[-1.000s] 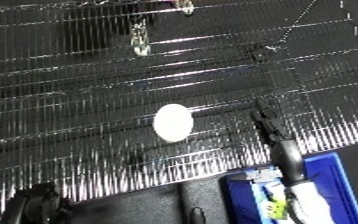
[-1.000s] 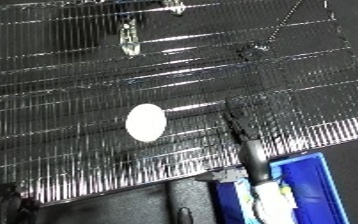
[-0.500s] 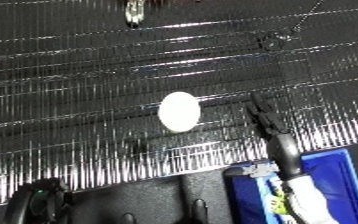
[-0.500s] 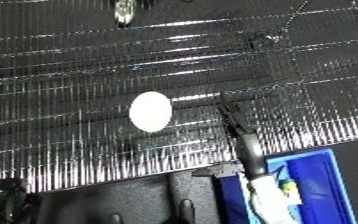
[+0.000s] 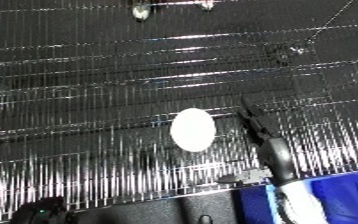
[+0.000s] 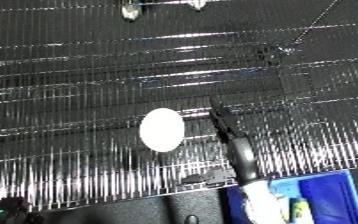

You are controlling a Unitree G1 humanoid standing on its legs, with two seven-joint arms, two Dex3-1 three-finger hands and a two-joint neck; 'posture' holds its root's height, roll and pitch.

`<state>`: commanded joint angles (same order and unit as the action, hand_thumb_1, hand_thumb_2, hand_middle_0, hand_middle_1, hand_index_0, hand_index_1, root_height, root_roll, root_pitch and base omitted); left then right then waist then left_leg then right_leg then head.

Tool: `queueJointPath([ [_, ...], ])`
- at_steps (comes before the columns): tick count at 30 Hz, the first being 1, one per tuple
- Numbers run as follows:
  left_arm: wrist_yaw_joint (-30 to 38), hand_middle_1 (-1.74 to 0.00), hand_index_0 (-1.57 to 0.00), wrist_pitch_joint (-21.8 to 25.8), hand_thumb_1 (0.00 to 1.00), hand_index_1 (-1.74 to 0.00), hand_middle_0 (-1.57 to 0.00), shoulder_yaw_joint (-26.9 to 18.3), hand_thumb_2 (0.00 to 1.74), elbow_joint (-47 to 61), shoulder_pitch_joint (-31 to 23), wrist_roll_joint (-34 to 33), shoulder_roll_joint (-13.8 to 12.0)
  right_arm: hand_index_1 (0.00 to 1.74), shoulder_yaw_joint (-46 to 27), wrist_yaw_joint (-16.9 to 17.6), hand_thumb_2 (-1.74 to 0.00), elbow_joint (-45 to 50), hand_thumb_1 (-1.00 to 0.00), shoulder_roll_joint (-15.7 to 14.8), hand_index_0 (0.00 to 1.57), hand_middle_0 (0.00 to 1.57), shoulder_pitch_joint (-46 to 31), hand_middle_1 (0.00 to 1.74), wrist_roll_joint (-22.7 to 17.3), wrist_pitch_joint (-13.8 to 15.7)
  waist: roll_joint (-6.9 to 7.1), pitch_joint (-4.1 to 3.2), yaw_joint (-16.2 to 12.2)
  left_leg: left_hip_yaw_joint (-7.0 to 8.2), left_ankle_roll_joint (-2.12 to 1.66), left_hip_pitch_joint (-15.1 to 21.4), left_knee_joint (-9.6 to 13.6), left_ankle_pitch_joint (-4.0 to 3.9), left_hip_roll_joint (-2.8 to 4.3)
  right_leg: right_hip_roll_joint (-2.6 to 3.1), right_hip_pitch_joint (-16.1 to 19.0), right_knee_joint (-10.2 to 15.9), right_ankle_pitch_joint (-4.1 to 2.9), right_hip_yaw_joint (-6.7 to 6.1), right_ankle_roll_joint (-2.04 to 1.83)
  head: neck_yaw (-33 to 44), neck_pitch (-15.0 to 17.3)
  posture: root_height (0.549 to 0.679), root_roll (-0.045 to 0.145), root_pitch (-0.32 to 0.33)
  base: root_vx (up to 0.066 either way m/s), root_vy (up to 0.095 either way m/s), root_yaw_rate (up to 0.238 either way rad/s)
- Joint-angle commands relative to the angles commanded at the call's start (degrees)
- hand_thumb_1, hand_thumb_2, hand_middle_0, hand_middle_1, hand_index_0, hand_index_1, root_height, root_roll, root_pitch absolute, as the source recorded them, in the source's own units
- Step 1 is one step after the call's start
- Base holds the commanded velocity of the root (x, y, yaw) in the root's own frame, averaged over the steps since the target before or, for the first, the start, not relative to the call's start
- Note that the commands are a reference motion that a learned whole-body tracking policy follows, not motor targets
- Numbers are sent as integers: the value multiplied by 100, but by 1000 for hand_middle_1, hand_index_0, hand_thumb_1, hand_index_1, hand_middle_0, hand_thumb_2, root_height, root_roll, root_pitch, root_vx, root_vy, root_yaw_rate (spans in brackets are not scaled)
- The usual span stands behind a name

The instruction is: Pick up the object and place it into the box

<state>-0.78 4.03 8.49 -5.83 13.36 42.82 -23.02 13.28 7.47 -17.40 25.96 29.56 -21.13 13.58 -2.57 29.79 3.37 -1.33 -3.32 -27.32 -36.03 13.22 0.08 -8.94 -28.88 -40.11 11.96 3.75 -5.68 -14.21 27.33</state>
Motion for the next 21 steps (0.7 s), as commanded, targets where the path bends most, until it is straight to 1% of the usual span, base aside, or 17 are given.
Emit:
queueJointPath([
  [5, 52, -1740, -1570, -38, 1000, -1740, -1570, 19, 1740, 71, 78, -29, 44, 0, 83, -19, 0, -83, 0, -39, 0, 0, 237, 0, -32, -68, -45, 0, 71, 5, 17, -150, -17, 10, -31, -34, -188, -83, 7, 27, 6, -104, -36, 646, 52, 103, 15, 35, 81],
  [11, 131, -1740, -1570, -131, 1000, -1740, -1570, 58, 1740, 197, 121, -46, 87, 0, 154, -78, 0, -197, 0, -96, 0, 0, 450, 0, -60, -109, -87, 0, 146, 2, 43, -311, -75, 41, -76, -60, -373, -189, 21, 68, 20, -230, -108, 643, 51, 122, 13, 23, 76],
  [19, 148, -1740, -1570, -175, 1000, -1740, -1570, 142, 1740, 267, 164, -15, 111, 0, 313, -90, 0, -492, 0, -157, 0, 0, 757, 0, -88, -182, -160, 0, 235, 0, 81, -459, -160, 92, -122, -91, -556, -317, 48, 99, 48, -511, -135, 640, 52, 138, -3, 16, 52],
  [21, 152, -1740, -1570, -195, 1000, -1740, -1570, 164, 1740, 274, 190, 1, 120, 174, 357, -90, -174, -608, -100, -178, 157, 157, 850, 174, -98, -213, -178, 0, 254, 0, 87, -473, -167, 95, -133, -97, -580, -334, 49, 104, 53, -565, -147, 640, 52, 139, -13, 18, 29],
])
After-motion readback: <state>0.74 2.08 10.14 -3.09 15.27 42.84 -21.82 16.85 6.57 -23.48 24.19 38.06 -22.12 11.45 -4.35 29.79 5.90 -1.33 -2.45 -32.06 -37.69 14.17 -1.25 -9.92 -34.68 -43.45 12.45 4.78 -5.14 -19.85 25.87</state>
